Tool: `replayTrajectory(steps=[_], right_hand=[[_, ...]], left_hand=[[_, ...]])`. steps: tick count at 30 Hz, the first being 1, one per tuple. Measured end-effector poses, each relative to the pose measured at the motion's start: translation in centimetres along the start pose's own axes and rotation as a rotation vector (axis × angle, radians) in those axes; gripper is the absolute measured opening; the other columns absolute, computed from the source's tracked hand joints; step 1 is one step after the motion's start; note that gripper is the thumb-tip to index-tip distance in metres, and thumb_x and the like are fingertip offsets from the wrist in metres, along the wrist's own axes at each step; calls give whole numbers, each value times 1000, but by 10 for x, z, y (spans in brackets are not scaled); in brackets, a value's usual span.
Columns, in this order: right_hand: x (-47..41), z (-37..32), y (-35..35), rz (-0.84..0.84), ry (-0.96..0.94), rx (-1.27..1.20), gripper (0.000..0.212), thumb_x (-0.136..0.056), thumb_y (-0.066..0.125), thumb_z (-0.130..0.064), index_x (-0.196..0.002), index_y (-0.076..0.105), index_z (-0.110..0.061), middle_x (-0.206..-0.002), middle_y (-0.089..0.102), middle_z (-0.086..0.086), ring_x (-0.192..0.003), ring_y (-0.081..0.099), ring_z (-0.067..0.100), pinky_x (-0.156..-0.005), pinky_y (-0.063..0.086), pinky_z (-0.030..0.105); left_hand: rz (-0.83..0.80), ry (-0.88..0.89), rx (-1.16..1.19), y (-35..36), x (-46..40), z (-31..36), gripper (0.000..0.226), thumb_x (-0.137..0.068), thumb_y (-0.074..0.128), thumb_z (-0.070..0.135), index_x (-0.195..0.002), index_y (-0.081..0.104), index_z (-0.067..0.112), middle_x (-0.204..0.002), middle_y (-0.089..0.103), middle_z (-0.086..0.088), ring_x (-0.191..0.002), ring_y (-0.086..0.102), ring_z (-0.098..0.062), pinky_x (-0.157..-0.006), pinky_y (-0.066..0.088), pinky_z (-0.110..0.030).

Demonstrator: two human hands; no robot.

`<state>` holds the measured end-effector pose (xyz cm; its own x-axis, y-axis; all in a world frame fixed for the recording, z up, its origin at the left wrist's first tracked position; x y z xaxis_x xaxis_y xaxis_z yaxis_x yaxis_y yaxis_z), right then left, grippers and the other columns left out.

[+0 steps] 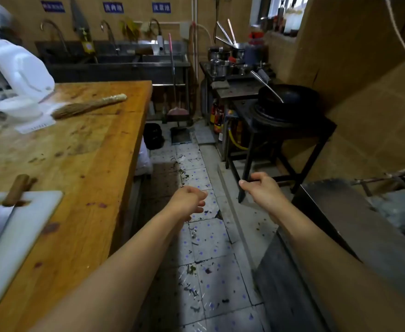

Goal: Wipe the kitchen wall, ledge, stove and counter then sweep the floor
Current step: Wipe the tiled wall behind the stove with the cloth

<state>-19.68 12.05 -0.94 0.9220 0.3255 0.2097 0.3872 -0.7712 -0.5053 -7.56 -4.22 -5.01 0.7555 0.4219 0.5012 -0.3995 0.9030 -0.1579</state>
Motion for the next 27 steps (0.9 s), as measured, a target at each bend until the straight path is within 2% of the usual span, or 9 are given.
replayTrajectory(steps=[4, 7, 12, 15, 18, 23, 27], right_hand=[[-11, -5, 6, 6, -16, 9, 60, -90, 59, -35, -140, 36, -10, -139, 45, 8, -124, 47, 24, -98, 38, 32], [-26, -7, 10, -10, -5, 13, 61, -90, 59, -36, -141, 35, -11, -139, 44, 8, -125, 45, 23, -96, 36, 31], [-68, -14, 10, -16, 17, 2, 62, -90, 60, -36, -140, 35, -11, -137, 46, 8, -122, 47, 24, -96, 38, 32], [-109, -23, 8, -24, 21, -35, 62, -89, 61, -36, -140, 35, -11, -138, 45, 9, -122, 48, 26, -101, 41, 37], [-158, -36, 0, -31, 4, -45, 61, -89, 59, -38, -140, 35, -14, -136, 46, 9, -119, 50, 27, -100, 43, 42], [-230, -54, -12, -35, -14, -33, 62, -90, 58, -37, -142, 34, -13, -139, 45, 8, -123, 47, 25, -104, 40, 41], [-275, -63, -18, -28, 2, -65, 59, -92, 56, -32, -142, 34, -11, -140, 44, 11, -125, 46, 25, -100, 37, 34]], left_hand=[[14, 17, -32, -12, -13, 5, 17, -94, 54, 29, -106, 54, 16, -97, 59, -5, -85, 59, -20, -81, 38, -37], [22, 26, -36, -17, -23, 13, 15, -93, 56, 30, -102, 54, 19, -97, 60, -5, -85, 59, -20, -78, 37, -35], [47, 42, -48, -21, -60, 35, 13, -92, 57, 30, -97, 55, 18, -97, 61, -6, -83, 59, -20, -81, 41, -36], [58, 51, -44, -18, -94, 58, 17, -92, 58, 31, -101, 55, 17, -100, 62, -6, -84, 61, -20, -90, 45, -39], [66, 56, -44, -10, -134, 87, 26, -92, 59, 30, -110, 54, 12, -102, 62, -8, -87, 61, -21, -99, 45, -45], [103, 68, -15, -2, -195, 129, 27, -92, 58, 27, -111, 55, 8, -100, 62, -11, -84, 59, -22, -99, 45, -47], [100, 55, -14, 2, -233, 152, 23, -92, 58, 28, -107, 55, 11, -102, 64, -10, -84, 60, -21, -97, 45, -44]])
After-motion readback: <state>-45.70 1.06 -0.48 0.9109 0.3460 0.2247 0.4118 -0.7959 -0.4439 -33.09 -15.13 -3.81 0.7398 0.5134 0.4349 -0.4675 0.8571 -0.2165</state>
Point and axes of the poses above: each hand's wrist, its own x-axis away from the middle knuckle, its own y-axis out of the palm, z = x × y, the point moved 10 cm from there along -x, towards the middle knuckle
